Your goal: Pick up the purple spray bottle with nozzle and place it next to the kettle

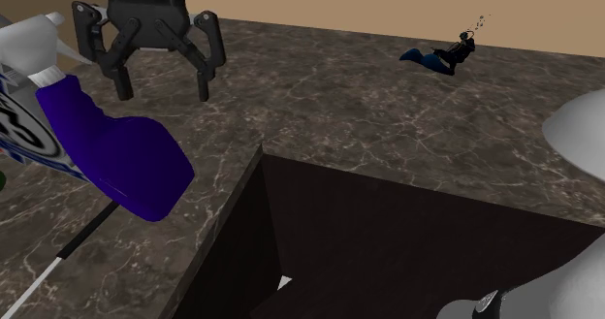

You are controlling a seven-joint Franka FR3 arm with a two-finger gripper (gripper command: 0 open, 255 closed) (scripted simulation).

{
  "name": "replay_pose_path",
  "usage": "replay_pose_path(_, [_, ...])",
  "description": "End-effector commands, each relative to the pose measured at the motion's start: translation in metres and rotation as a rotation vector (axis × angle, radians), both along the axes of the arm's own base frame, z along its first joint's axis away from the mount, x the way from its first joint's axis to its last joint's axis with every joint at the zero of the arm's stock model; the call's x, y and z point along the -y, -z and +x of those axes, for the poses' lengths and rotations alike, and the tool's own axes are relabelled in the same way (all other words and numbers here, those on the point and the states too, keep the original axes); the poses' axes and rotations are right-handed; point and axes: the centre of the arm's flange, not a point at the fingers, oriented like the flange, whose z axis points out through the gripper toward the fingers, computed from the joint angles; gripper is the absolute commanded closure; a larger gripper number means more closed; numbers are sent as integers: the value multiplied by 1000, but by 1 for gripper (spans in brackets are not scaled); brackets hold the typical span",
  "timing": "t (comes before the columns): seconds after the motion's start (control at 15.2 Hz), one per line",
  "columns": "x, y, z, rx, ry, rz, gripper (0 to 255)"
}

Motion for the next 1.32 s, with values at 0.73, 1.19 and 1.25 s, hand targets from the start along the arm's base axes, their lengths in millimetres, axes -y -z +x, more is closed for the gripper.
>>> replay_pose_path(0.73, [-10, 32, -8, -1, 4, 1, 0])
replay_pose_path(1.19, [-10, 32, -8, -1, 4, 1, 255])
replay_pose_path(1.25, [-10, 32, -8, -1, 4, 1, 255])
